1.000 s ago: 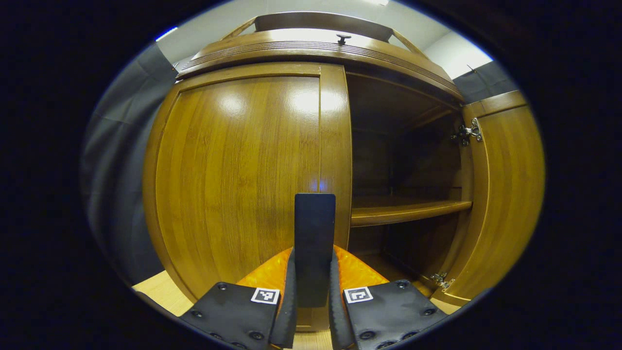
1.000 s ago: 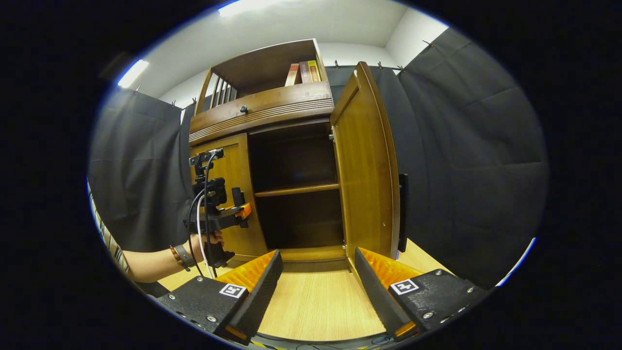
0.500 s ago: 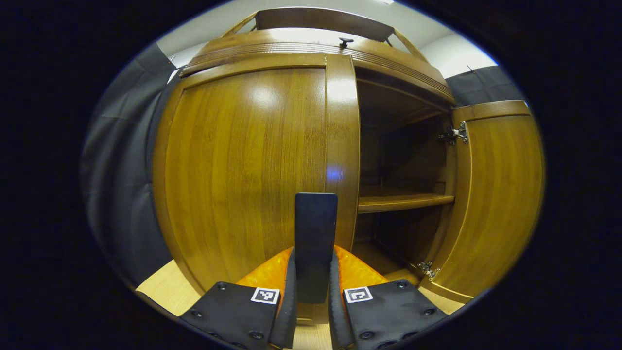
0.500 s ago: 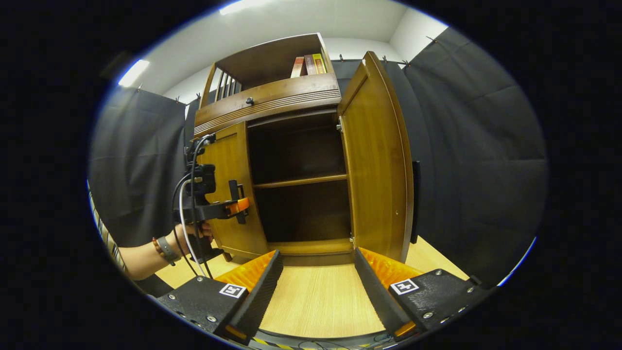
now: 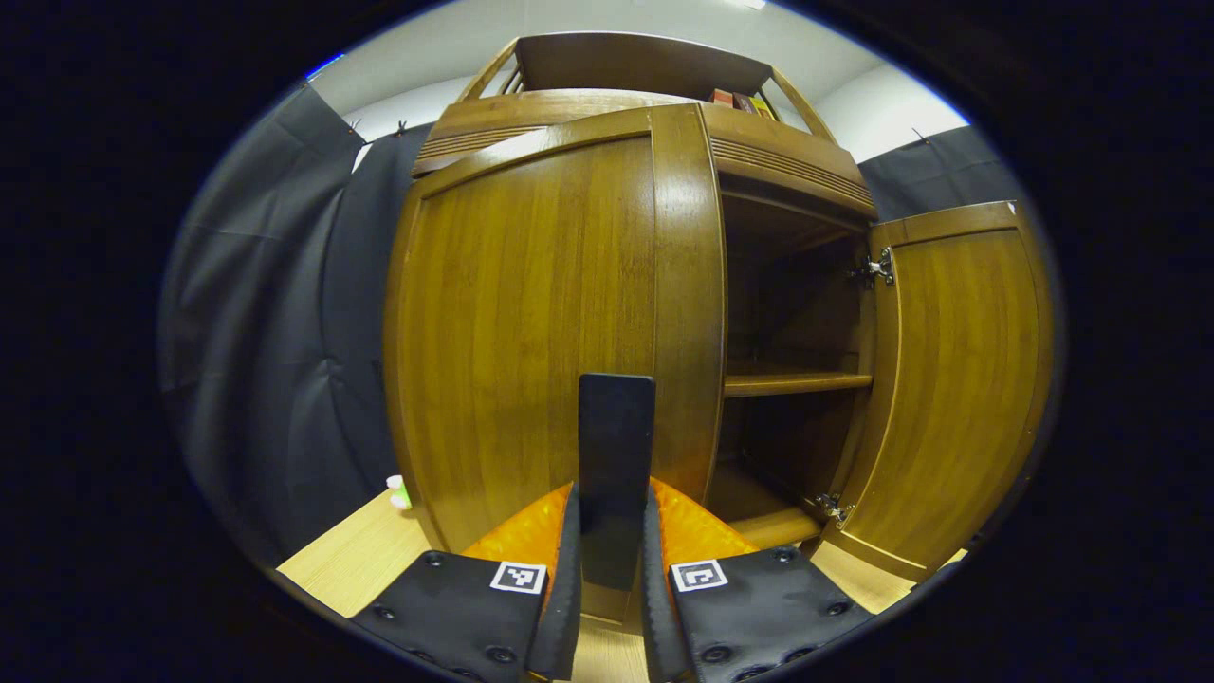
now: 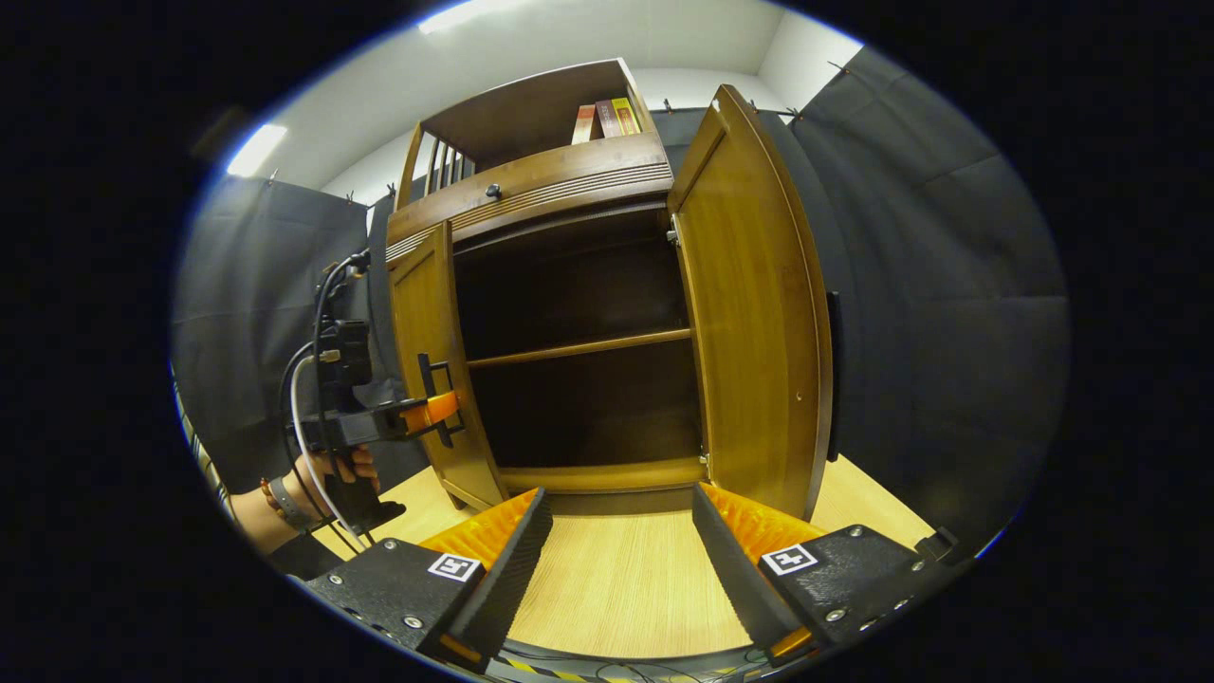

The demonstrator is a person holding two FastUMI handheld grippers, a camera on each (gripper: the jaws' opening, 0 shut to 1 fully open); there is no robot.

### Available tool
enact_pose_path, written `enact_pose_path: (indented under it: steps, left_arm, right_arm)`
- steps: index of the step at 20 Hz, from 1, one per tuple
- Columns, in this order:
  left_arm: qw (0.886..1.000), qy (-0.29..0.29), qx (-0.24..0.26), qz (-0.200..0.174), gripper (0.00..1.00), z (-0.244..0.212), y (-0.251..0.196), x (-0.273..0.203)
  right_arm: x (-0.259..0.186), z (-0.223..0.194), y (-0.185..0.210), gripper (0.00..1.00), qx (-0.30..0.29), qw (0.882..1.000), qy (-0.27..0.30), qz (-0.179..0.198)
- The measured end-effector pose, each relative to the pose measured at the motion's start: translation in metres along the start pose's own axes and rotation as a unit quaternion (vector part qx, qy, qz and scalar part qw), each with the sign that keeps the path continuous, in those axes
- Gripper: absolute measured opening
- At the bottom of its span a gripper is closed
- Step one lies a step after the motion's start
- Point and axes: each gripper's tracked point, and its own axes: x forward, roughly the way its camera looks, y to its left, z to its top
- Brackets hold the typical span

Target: Open the right door of the double-door shoe cabinet with the right hand, and open the left door with the left hand.

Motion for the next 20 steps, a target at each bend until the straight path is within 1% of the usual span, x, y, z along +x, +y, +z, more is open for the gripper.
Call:
enact_pose_path:
  steps: [2,3,4,5,7,8,11,15,17,20]
  left_arm:
    - [1.0,0.002,0.0,0.002,0.34,0.0,0.005,-0.011]
    - [1.0,0.004,0.002,0.004,0.34,0.0,0.008,-0.017]
    - [1.0,0.003,0.004,0.007,0.35,0.001,0.013,-0.024]
    - [1.0,0.003,0.003,0.013,0.35,0.001,0.019,-0.03]
    - [0.999,-0.001,0.003,0.037,0.34,0.001,0.032,-0.046]
    - [0.999,-0.006,0.007,0.051,0.33,0.001,0.039,-0.054]
    - [0.997,-0.009,0.005,0.082,0.27,0.002,0.061,-0.073]
    - [0.995,-0.011,-0.01,0.099,0.28,0.0,0.089,-0.093]
    - [0.994,-0.01,-0.011,0.106,0.21,0.001,0.103,-0.1]
    - [0.994,-0.008,-0.004,0.111,0.2,0.0,0.114,-0.106]
  right_arm:
    - [0.002,-0.004,0.002,1.0,0.001,1.0,0.003,0.003]
    - [0.004,-0.005,0.002,0.92,0.001,1.0,0.005,0.005]
    - [0.006,-0.005,0.004,1.0,0.002,1.0,0.007,0.008]
    - [0.008,-0.005,0.006,1.0,0.002,1.0,0.008,0.012]
    - [0.012,-0.006,0.012,1.0,0.004,1.0,0.01,0.02]
    - [0.012,-0.004,0.016,0.92,0.008,1.0,0.009,0.027]
    - [0.018,-0.003,0.028,0.92,0.012,0.999,0.009,0.043]
    - [0.023,-0.006,0.041,0.92,0.01,0.998,0.014,0.058]
    - [0.023,-0.009,0.047,0.93,0.01,0.998,0.018,0.065]
    - [0.025,-0.012,0.055,0.93,0.01,0.997,0.023,0.073]
